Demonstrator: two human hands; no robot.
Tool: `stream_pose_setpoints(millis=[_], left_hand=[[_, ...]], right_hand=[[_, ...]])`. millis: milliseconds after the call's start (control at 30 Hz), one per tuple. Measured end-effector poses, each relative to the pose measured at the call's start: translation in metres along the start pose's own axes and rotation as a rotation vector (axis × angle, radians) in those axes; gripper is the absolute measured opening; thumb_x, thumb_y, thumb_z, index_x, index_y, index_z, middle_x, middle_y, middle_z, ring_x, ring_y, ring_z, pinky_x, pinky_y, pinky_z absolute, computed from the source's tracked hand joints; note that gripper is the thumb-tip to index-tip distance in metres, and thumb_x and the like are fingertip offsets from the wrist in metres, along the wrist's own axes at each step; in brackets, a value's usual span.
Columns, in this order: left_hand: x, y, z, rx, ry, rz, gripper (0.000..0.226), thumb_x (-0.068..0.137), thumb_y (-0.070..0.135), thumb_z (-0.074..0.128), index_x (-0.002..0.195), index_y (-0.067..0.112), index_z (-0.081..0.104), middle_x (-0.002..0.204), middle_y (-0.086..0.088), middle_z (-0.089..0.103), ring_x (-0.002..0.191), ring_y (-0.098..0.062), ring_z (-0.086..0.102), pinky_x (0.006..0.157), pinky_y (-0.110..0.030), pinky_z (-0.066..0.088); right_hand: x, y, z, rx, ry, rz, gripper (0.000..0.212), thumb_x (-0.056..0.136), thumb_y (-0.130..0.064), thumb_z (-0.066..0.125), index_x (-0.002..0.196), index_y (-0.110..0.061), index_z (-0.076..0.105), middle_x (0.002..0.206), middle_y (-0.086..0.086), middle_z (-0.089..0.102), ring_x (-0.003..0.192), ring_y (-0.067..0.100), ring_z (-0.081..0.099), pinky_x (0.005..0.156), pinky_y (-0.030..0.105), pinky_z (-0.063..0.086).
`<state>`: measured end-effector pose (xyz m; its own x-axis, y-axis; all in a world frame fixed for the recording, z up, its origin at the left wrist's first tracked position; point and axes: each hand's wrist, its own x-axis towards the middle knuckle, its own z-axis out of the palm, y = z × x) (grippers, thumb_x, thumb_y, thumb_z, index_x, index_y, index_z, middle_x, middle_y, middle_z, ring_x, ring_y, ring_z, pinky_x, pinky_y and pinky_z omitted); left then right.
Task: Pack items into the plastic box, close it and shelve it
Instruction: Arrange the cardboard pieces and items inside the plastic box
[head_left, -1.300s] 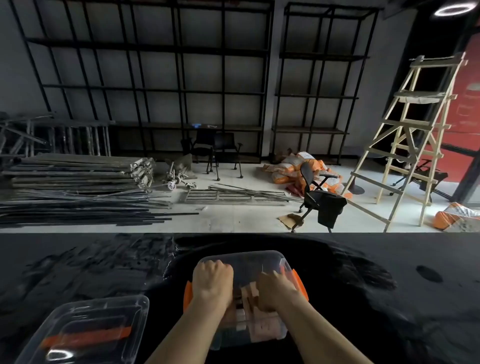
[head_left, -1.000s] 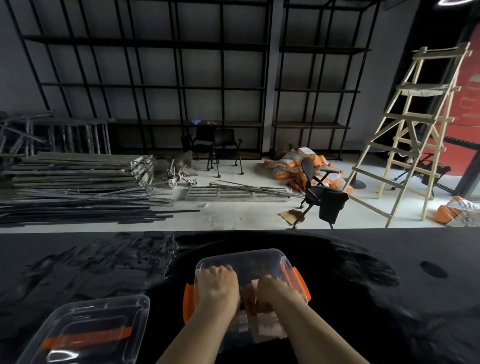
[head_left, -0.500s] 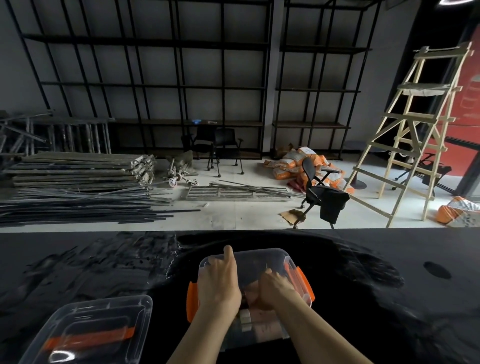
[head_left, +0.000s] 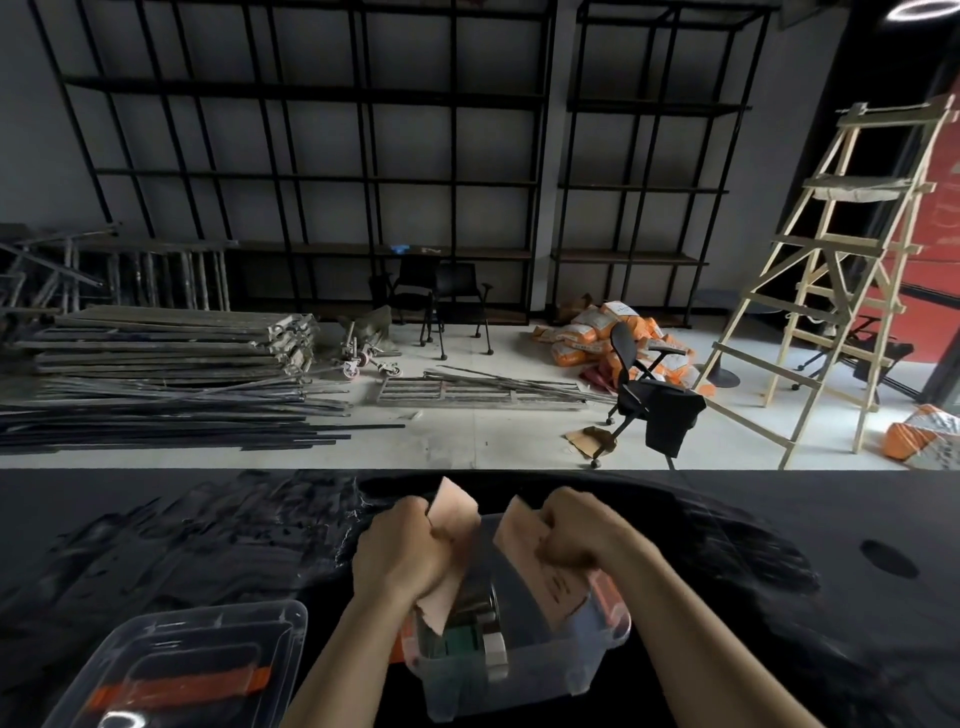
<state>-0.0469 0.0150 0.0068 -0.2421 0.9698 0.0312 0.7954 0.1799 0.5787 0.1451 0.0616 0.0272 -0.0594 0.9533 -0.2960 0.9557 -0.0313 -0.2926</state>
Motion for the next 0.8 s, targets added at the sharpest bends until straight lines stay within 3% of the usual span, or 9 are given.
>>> stream_pose_setpoints(millis=[67,133,267,333,433,533,600,667,800], left_hand=[[0.003,0.001,-0.008,-0.14,0.03,-0.006,0.011,0.081,0.022,0.056,0.07,0.019,0.055,0.069,-0.001,0.061,0.074,-0.03,0.066,0.054,-0.029,0.039],[0.003,0.003,-0.014,-0.329,0.082,-0.044,0.008,0.09,0.014,0.053,0.088,0.014,0.061,0.084,-0.003,0.064,0.081,-0.026,0.063,0.061,-0.029,0.041],[-0.009,0.021,-0.012,-0.772,0.03,-0.142,0.014,0.097,0.018,0.051,0.106,0.019,0.062,0.099,-0.001,0.068,0.087,-0.014,0.062,0.067,-0.029,0.047],[-0.013,0.031,-0.004,-0.902,0.013,-0.163,0.016,0.1,0.022,0.047,0.105,0.019,0.062,0.099,-0.003,0.07,0.089,-0.016,0.064,0.069,-0.029,0.049],[-0.015,0.041,0.008,-0.822,0.03,-0.127,0.027,0.1,0.043,0.043,0.108,0.019,0.052,0.101,0.0,0.069,0.092,-0.018,0.065,0.078,-0.034,0.051],[-0.016,0.044,0.017,-0.807,0.012,-0.117,0.023,0.097,0.029,0.056,0.11,0.013,0.049,0.106,-0.002,0.069,0.088,-0.016,0.063,0.076,-0.03,0.051],[-0.018,0.046,0.017,-0.757,-0.004,-0.126,0.018,0.096,0.022,0.056,0.112,0.015,0.05,0.104,-0.001,0.067,0.088,-0.018,0.06,0.063,-0.02,0.043],[-0.017,0.044,0.019,-0.813,-0.006,-0.155,0.015,0.097,0.023,0.054,0.112,0.018,0.051,0.105,0.001,0.066,0.092,-0.018,0.06,0.068,-0.022,0.046],[-0.018,0.047,0.018,-1.043,0.063,-0.219,0.015,0.1,0.025,0.045,0.112,0.015,0.044,0.11,-0.011,0.065,0.1,-0.028,0.063,0.09,-0.047,0.052]], right_hand=[[-0.008,0.01,-0.017,0.224,0.071,-0.084,0.003,0.086,-0.017,0.066,0.088,-0.017,0.068,0.086,0.006,0.069,0.079,0.021,0.065,0.065,0.029,0.049],[-0.011,0.01,-0.022,0.589,0.104,-0.186,0.009,0.09,-0.007,0.065,0.082,-0.011,0.067,0.079,0.005,0.07,0.074,0.019,0.065,0.069,0.033,0.052],[-0.01,-0.006,0.009,1.198,0.057,-0.185,0.013,0.092,-0.006,0.07,0.103,0.0,0.072,0.095,0.017,0.078,0.088,0.035,0.076,0.074,0.047,0.063],[-0.011,-0.02,0.025,1.257,0.124,-0.14,0.013,0.093,-0.012,0.069,0.101,-0.003,0.073,0.096,0.02,0.078,0.092,0.04,0.075,0.077,0.052,0.063],[-0.005,-0.032,0.042,1.151,0.271,-0.069,0.009,0.095,-0.019,0.061,0.096,-0.016,0.069,0.096,0.013,0.074,0.083,0.029,0.075,0.068,0.042,0.065],[-0.001,-0.036,0.049,1.017,0.256,-0.198,0.022,0.088,-0.027,0.053,0.107,-0.03,0.065,0.113,0.016,0.068,0.096,0.028,0.071,0.078,0.044,0.064],[-0.004,-0.035,0.048,1.024,0.169,-0.304,0.036,0.095,-0.008,0.047,0.12,-0.03,0.06,0.118,0.014,0.069,0.106,0.024,0.068,0.085,0.032,0.06],[-0.005,-0.027,0.047,1.133,0.06,-0.353,0.043,0.096,0.006,0.045,0.123,-0.024,0.062,0.114,0.011,0.073,0.104,0.022,0.07,0.08,0.025,0.058],[-0.011,-0.023,0.055,1.332,-0.015,-0.226,0.03,0.093,-0.009,0.067,0.122,-0.013,0.063,0.109,0.019,0.075,0.095,0.034,0.076,0.081,0.053,0.062]])
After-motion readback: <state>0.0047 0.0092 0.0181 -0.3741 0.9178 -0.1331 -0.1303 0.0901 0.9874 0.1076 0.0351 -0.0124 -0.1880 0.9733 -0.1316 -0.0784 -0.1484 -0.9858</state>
